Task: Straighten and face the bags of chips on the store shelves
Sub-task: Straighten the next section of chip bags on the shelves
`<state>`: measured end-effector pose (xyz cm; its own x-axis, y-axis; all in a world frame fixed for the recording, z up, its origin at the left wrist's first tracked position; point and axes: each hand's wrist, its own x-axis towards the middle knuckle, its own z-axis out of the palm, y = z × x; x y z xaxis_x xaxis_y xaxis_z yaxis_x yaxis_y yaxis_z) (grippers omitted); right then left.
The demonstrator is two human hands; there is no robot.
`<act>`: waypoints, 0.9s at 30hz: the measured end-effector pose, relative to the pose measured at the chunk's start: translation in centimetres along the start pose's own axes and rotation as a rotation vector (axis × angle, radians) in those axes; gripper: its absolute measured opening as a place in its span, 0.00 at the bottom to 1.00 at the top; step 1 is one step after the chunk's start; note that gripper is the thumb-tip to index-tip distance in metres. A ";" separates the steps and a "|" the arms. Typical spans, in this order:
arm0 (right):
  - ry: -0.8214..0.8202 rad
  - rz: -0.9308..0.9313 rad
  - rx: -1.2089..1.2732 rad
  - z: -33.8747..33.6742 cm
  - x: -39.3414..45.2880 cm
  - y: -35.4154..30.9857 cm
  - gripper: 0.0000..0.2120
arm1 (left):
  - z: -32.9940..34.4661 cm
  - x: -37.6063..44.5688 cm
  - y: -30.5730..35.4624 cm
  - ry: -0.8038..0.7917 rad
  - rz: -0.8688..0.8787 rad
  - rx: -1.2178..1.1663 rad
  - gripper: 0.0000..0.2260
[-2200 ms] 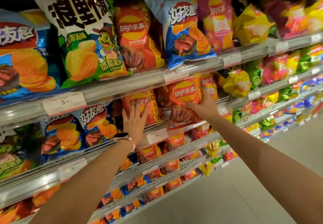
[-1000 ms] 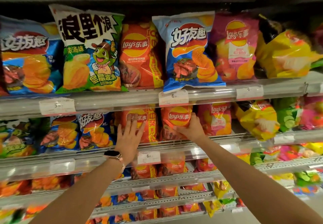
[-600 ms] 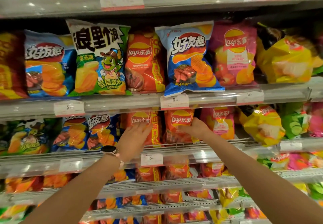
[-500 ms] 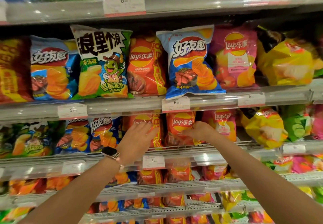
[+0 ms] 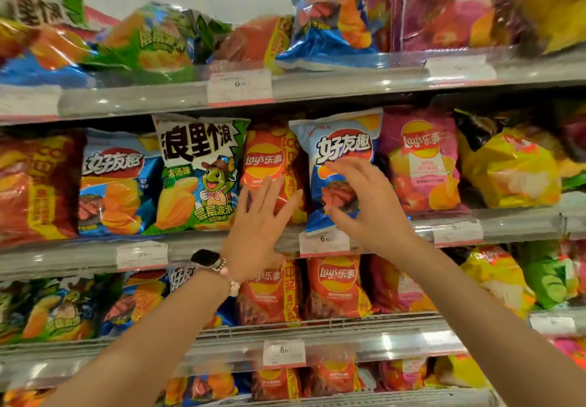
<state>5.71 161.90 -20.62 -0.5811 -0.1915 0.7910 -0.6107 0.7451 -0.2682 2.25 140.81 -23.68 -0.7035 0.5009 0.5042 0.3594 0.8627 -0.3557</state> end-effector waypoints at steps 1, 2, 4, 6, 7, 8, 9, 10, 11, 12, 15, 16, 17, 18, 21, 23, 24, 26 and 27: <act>0.038 -0.001 -0.091 0.2 0.6 0.8 0.30 | -0.3 0.4 -0.1 -0.007 -0.014 -0.005 0.59; 0.033 0.040 -0.155 0.3 1.2 1.4 0.34 | -0.5 0.7 -0.2 -0.027 -0.034 -0.012 0.59; -0.054 0.184 -0.211 0.3 1.9 2.2 0.40 | -1.0 1.3 -0.4 -0.102 -0.076 -0.015 0.60; -0.126 0.266 -0.182 0.4 2.1 2.9 0.44 | -0.9 1.6 -0.8 -0.165 -0.111 -0.058 0.60; -0.135 0.282 -0.138 0.3 2.2 3.1 0.46 | -0.8 1.7 -0.9 -0.185 -0.124 -0.084 0.60; -0.139 0.292 -0.091 0.3 2.2 3.2 0.47 | -0.7 1.8 -0.9 -0.199 -0.131 -0.097 0.59; -0.148 0.301 -0.058 0.4 2.3 3.4 0.47 | -0.7 1.8 -1.0 -0.210 -0.132 -0.098 0.59; -0.159 0.308 -0.047 0.6 2.3 3.4 0.48 | -0.6 1.8 -0.9 -0.222 -0.131 -0.098 0.58; -0.167 0.317 -0.053 0.8 2.3 3.5 0.48 | -0.6 1.7 -0.9 -0.230 -0.129 -0.104 0.57; -0.171 0.328 -0.071 1.1 2.3 3.6 0.48 | -0.6 1.7 -0.9 -0.236 -0.127 -0.112 0.57; -0.189 0.341 -0.122 1.6 2.2 3.6 0.47 | -0.5 1.6 -0.8 -0.240 -0.124 -0.132 0.55; -0.189 0.338 -0.124 1.8 2.2 3.6 0.47 | -0.5 1.6 -0.8 -0.239 -0.124 -0.138 0.55; -0.183 0.332 -0.124 2.0 2.2 3.6 0.46 | -0.4 1.5 -0.8 -0.239 -0.123 -0.145 0.55; -0.171 0.325 -0.121 2.1 2.1 3.6 0.45 | -0.4 1.5 -0.8 -0.242 -0.123 -0.153 0.55; -0.114 0.320 -0.059 2.4 2.0 3.6 0.42 | -0.4 1.5 -0.9 -0.249 -0.117 -0.165 0.55; -0.083 0.330 0.025 2.3 1.9 3.4 0.41 | -0.5 1.6 -0.9 -0.251 -0.116 -0.172 0.55; -0.070 0.334 0.065 2.2 1.9 3.3 0.41 | -0.5 1.6 -1.0 -0.250 -0.114 -0.176 0.55; -0.032 0.328 0.130 2.0 1.8 2.7 0.41 | -0.3 1.6 -1.1 -0.238 -0.106 -0.178 0.55; -0.007 0.318 0.156 1.8 1.8 2.4 0.41 | -0.3 1.6 -1.2 -0.229 -0.101 -0.181 0.54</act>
<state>2.23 162.15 -20.85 -0.7591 0.0296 0.6503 -0.4727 0.6617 -0.5820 0.87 140.62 -22.21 -0.8537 0.4008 0.3325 0.3694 0.9161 -0.1559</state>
